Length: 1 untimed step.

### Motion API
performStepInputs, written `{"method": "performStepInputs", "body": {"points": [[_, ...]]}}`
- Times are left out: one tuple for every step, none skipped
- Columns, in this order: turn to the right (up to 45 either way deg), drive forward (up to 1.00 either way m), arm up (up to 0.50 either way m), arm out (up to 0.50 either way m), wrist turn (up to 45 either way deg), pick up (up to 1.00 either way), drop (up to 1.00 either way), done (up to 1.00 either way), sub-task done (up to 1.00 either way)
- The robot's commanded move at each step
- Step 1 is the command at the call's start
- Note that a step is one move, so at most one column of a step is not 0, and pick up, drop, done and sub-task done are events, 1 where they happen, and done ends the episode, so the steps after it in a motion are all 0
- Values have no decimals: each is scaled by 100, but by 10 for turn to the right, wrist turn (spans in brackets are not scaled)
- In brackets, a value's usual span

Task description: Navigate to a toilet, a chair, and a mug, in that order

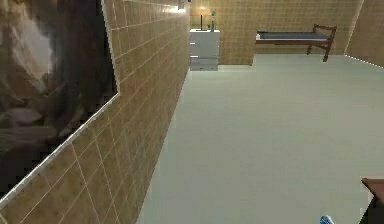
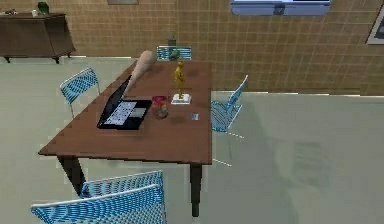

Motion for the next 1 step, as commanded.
{"method": "performStepInputs", "body": {"points": [[0, 75, 0, 0, 0, 0, 0, 0, 0]]}}
